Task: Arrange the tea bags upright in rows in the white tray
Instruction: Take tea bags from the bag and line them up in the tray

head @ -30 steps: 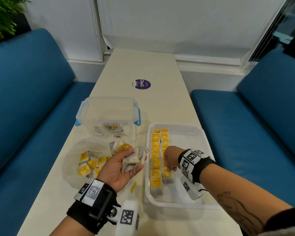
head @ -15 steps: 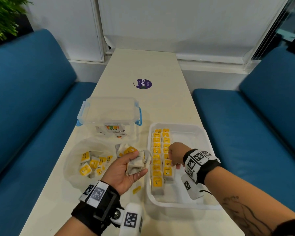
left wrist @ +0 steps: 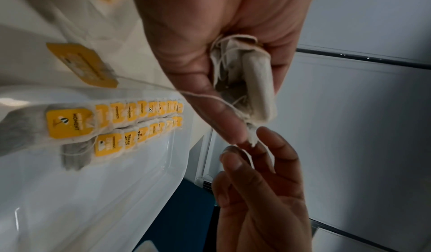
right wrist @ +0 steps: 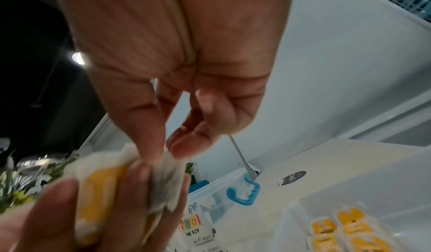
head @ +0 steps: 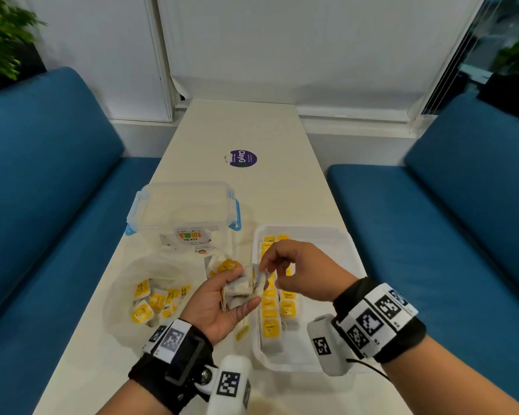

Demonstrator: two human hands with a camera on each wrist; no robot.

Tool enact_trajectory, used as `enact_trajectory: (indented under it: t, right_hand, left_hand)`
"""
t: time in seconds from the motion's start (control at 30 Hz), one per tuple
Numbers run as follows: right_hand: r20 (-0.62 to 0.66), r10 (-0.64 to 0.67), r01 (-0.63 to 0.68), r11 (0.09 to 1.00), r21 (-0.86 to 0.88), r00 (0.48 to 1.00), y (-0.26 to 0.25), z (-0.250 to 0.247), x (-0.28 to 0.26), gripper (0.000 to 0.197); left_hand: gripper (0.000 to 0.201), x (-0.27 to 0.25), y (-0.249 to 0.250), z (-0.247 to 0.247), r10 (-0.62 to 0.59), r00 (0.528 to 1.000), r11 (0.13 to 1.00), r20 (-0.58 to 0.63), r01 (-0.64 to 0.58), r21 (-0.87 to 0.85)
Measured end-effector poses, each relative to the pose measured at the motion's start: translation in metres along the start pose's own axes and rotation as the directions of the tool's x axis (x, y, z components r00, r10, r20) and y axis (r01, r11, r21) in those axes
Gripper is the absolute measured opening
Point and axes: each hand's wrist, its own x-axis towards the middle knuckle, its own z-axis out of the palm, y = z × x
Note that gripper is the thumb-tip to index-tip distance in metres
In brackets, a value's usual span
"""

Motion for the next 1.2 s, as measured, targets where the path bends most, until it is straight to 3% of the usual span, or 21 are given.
enact_trajectory:
  t: [0.13, 0.23, 0.3, 0.43, 0.5, 0.6, 0.73, 0.8, 0.9, 1.03, 1.13, 1.2]
  right_hand:
    - [-0.046, -0.144, 0.135, 0.977, -0.166, 0.988, -0.003, 0.010, -0.006, 0.027]
    - [-0.026, -0.203, 0.184, 0.930, -0.318, 0.979, -0.007, 0.015, -0.005, 0.015]
    - [-0.034, -0.215, 0.193, 0.925, -0.328, 0.976, -0.008, 0.015, -0.004, 0.010]
    - [-0.080, -0.157, 0.149, 0.984, -0.099, 0.984, -0.011, 0.008, -0.004, 0.007]
    - [-0.107, -0.142, 0.143, 0.990, 0.001, 0.984, -0.013, 0.005, -0.004, 0.019]
    - [-0.148, -0.086, 0.100, 0.991, 0.088, 0.985, -0.014, 0.000, -0.002, 0.028]
    - [-0.206, -0.022, 0.083, 0.953, 0.292, 0.978, -0.020, -0.007, -0.002, 0.023]
    - [-0.201, 0.032, 0.063, 0.892, 0.447, 0.979, -0.023, -0.009, -0.003, 0.022]
    - [-0.198, 0.089, 0.023, 0.865, 0.502, 0.976, -0.021, -0.012, -0.004, 0.019]
    - [-0.264, 0.210, -0.094, 0.915, 0.393, 0.941, -0.004, -0.016, -0.002, 0.024]
    - [-0.268, 0.256, -0.257, 0.966, 0.032, 0.929, 0.012, -0.020, -0.005, 0.019]
    - [-0.189, 0.324, -0.337, 0.941, -0.036, 0.927, 0.022, -0.021, -0.007, 0.015]
  left_hand:
    - [0.048, -0.001, 0.001, 0.002, -0.001, 0.999, 1.000, 0.043, 0.000, 0.012]
    - [0.051, -0.001, 0.001, 0.002, 0.009, 0.999, 1.000, 0.042, -0.010, 0.013]
    - [0.052, 0.000, 0.001, 0.001, 0.010, 0.999, 1.000, 0.039, -0.011, 0.023]
    - [0.042, -0.002, 0.004, -0.001, -0.031, 0.997, 1.000, 0.070, 0.031, -0.002]
    - [0.033, -0.001, 0.005, -0.004, -0.062, 0.994, 0.997, 0.095, 0.065, -0.029]
    - [0.037, 0.001, 0.007, -0.006, -0.096, 0.993, 0.992, 0.068, 0.101, -0.072]
    - [0.007, 0.001, 0.008, -0.005, -0.102, 0.994, 0.989, 0.028, 0.104, -0.107]
    - [0.011, 0.002, 0.008, -0.006, -0.087, 0.996, 0.991, 0.028, 0.089, -0.097]
    - [0.031, 0.002, 0.010, -0.006, -0.060, 0.998, 0.994, 0.029, 0.063, -0.088]
    - [0.051, 0.005, 0.013, -0.011, -0.017, 0.999, 1.000, 0.041, 0.017, -0.008]
    - [0.045, 0.005, 0.018, -0.015, 0.024, 0.999, 1.000, 0.031, -0.024, 0.011]
    - [0.032, 0.005, 0.021, -0.015, 0.036, 0.998, 0.999, 0.043, -0.036, 0.004]
